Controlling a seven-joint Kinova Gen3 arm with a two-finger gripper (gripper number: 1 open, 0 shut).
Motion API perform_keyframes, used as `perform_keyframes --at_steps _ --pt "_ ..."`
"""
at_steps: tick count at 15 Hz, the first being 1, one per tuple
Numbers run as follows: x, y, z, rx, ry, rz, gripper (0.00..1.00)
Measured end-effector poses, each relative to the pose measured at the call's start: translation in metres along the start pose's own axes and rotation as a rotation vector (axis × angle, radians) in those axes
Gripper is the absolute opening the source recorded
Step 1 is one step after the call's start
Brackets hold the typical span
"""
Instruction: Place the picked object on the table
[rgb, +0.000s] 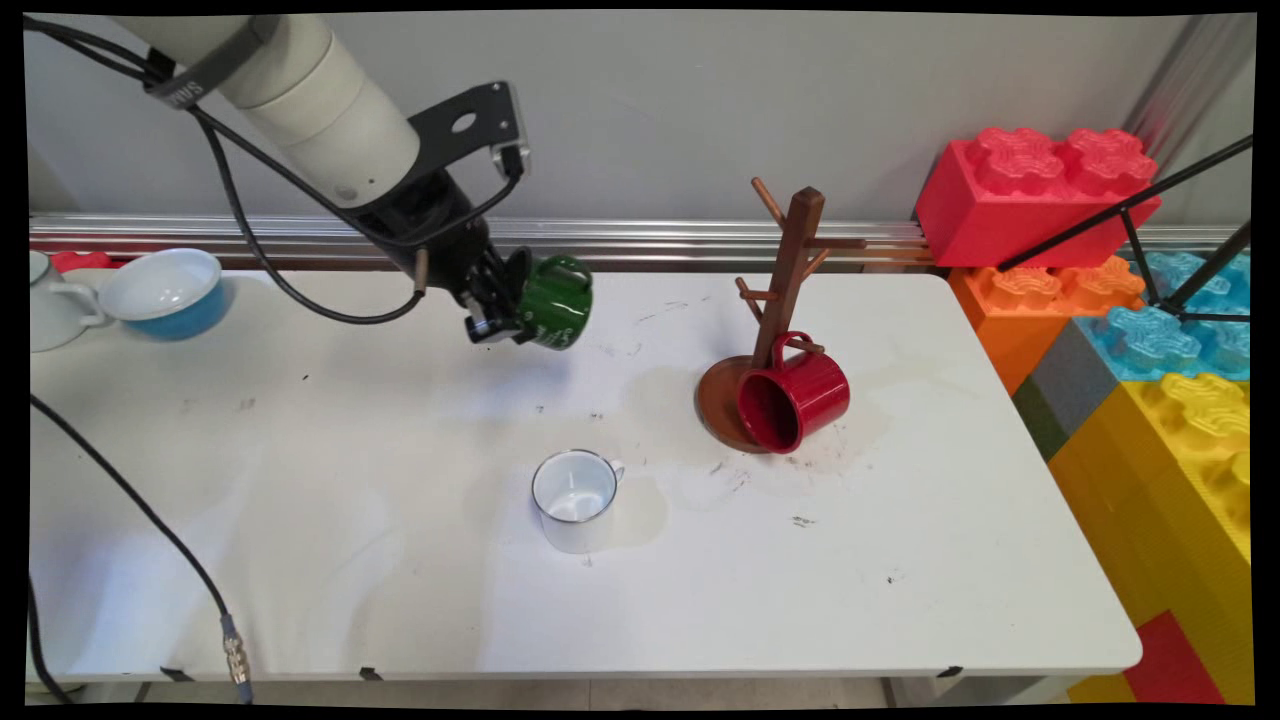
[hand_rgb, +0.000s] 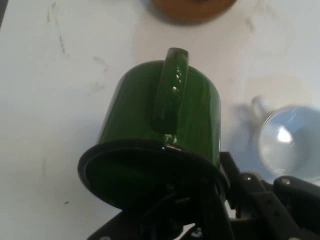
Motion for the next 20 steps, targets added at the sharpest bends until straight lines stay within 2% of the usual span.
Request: perform_keyframes --at_steps 5,11,15,20 --pt "-0.011 -0.015 0.023 0.036 -0.086 0.115 0.00" --pt "-0.009 -0.012 0.053 0.059 -0.149 0.236 0.00" --pt "-0.001 -0.005 0.071 0.071 -0.173 0.256 0.00" --pt "0.020 0.005 0.091 0.087 -0.202 0.232 0.00"
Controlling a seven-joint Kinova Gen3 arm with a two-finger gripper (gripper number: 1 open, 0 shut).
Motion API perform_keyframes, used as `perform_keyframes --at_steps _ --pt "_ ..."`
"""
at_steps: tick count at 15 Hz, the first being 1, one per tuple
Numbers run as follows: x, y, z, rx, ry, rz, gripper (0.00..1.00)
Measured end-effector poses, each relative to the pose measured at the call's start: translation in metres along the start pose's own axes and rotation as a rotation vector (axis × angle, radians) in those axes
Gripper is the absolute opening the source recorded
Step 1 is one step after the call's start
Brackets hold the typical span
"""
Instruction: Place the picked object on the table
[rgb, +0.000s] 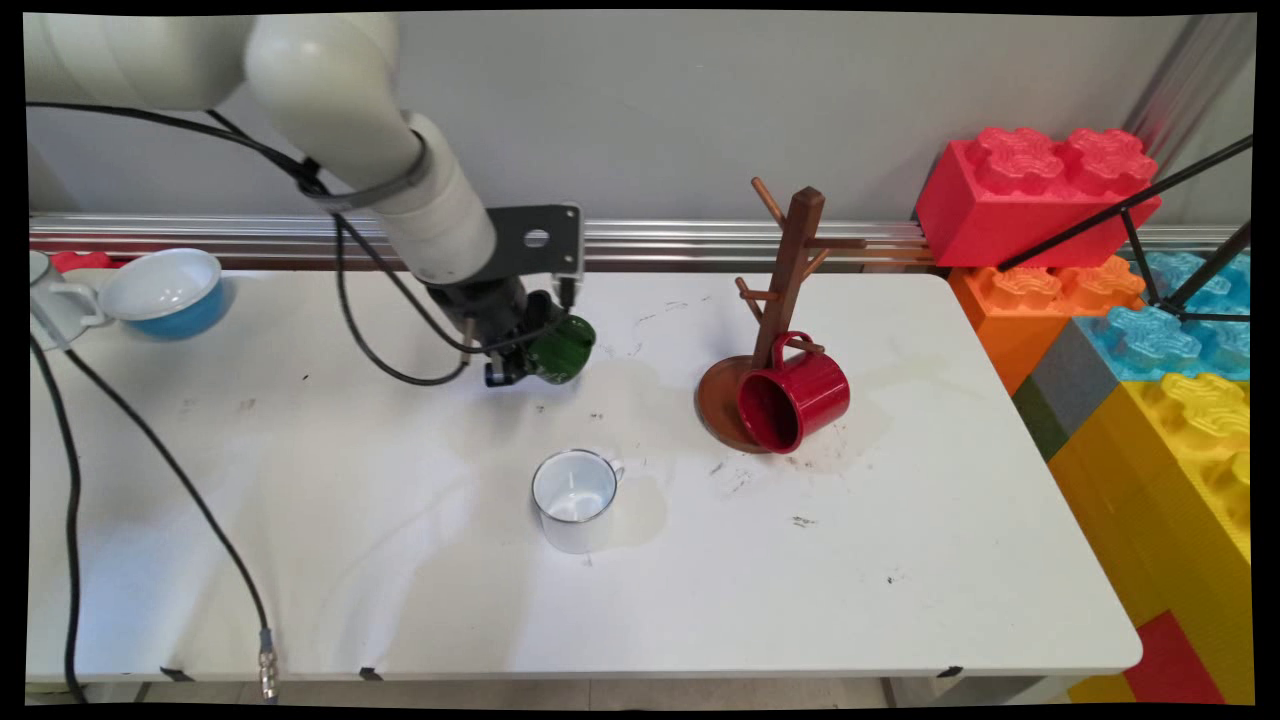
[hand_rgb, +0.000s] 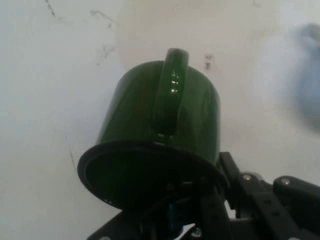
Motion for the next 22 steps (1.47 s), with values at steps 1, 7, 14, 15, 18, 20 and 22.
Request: perform_keyframes --at_steps 1,7,14,15,18,20,22 --pt "0.004 0.001 0.002 0.001 -0.005 -0.005 0.00" --pt "0.037 0.001 0.020 0.009 -0.054 -0.069 0.00" --pt "0.065 -0.001 0.042 0.009 -0.148 -0.181 0.00" --pt "0.067 -0.001 0.044 0.007 -0.161 -0.196 0.00" --pt "0.073 -0.001 0.050 0.001 -0.188 -0.230 0.00" --pt "0.076 -0.001 0.053 -0.004 -0.207 -0.252 0.00" --pt "0.078 0.000 0.056 -0.007 -0.221 -0.267 0.00"
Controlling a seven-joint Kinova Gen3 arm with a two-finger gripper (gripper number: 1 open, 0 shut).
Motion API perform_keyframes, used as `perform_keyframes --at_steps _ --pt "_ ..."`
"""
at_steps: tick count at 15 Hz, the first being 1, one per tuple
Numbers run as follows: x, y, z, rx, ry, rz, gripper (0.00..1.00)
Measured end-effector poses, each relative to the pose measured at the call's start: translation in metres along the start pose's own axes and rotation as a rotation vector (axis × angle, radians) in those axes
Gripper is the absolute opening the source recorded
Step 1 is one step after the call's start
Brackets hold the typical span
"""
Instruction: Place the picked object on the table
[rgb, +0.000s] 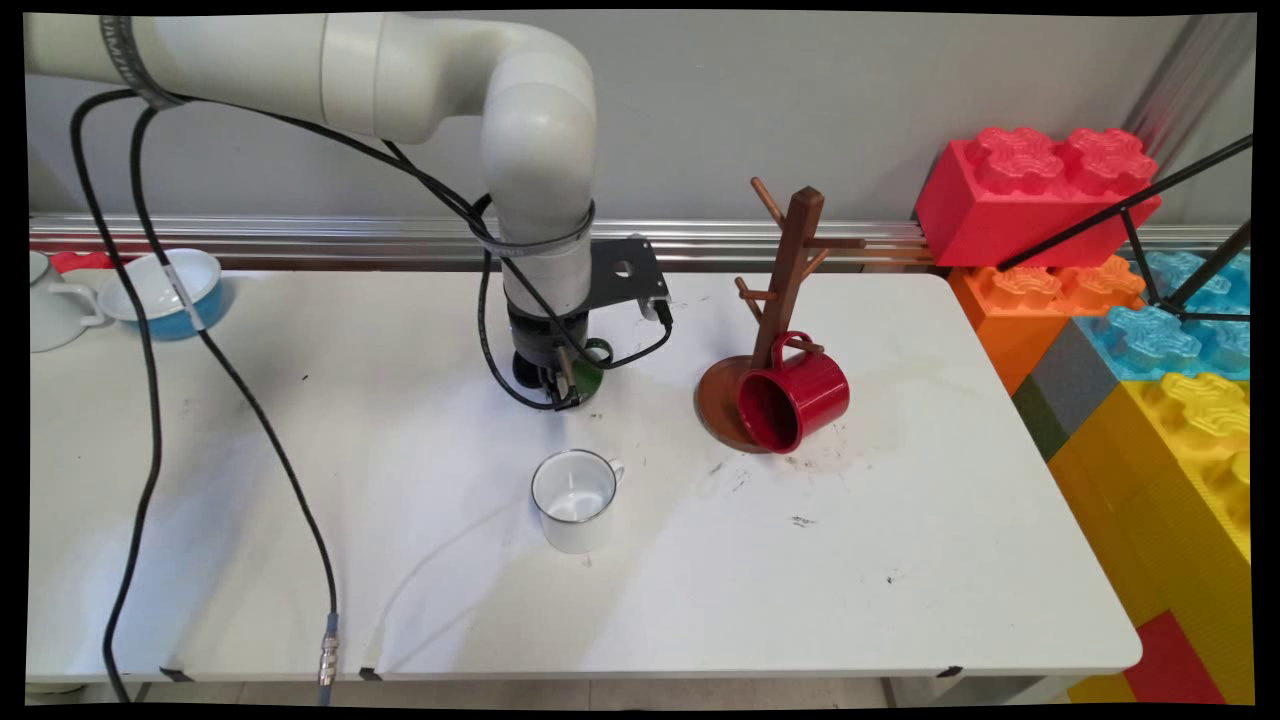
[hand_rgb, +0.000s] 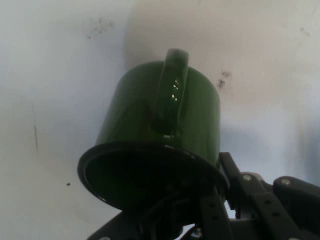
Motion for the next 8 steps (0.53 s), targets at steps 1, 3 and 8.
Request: perform_keyframes --at_steps 1,3,8 --pt "0.0010 0.0003 0.0013 -0.002 -0.011 -0.011 0.00" --pt "0.0023 0.0007 0.0033 -0.006 -0.026 -0.028 0.00" --pt "0.0067 0.0001 0.0076 -0.013 -0.040 -0.066 1.00"
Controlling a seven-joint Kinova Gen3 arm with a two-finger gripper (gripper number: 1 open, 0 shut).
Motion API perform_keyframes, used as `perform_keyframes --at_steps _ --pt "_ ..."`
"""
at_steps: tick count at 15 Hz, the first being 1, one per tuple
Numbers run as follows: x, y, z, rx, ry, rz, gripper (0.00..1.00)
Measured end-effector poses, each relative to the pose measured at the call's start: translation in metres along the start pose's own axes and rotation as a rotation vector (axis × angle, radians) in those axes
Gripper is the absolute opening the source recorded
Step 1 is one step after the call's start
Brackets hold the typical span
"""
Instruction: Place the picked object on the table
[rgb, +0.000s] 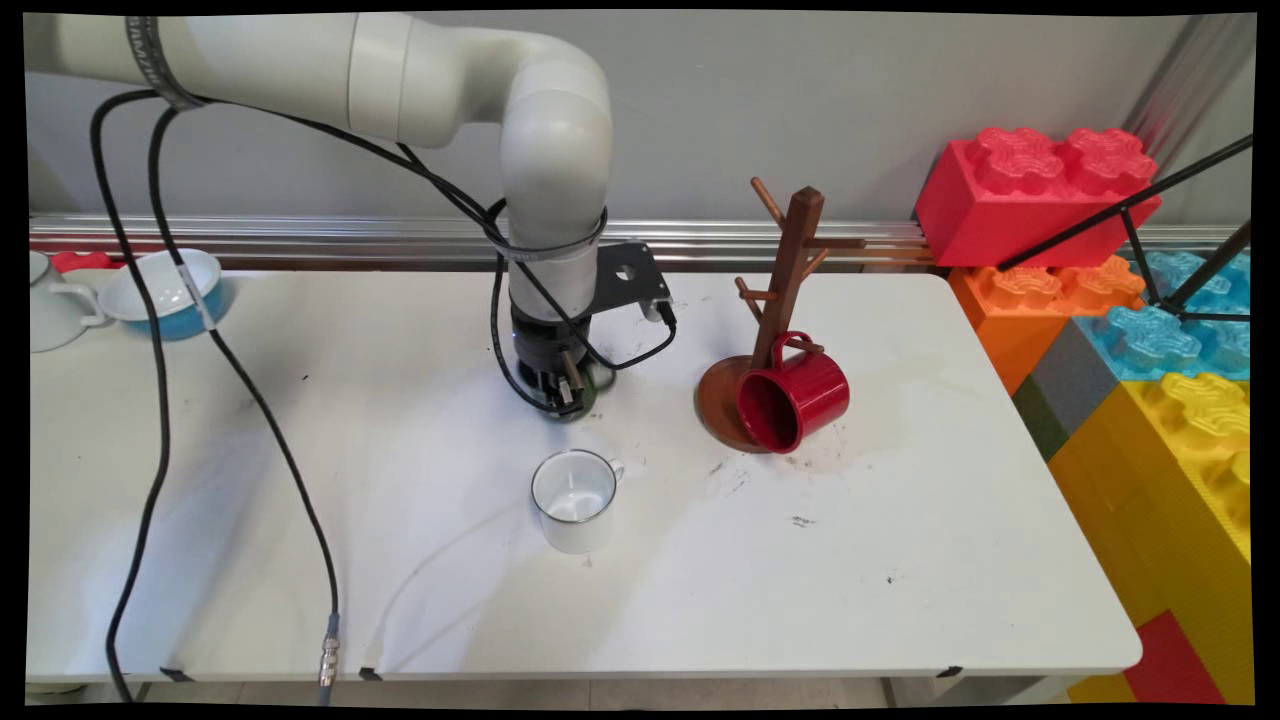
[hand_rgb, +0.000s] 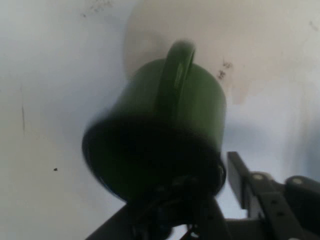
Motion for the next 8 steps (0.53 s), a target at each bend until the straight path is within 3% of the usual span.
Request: perform_keyframes --at_steps 8 --pt "0.0097 -0.0009 0.0064 -0.024 0.031 -0.051 1.00"
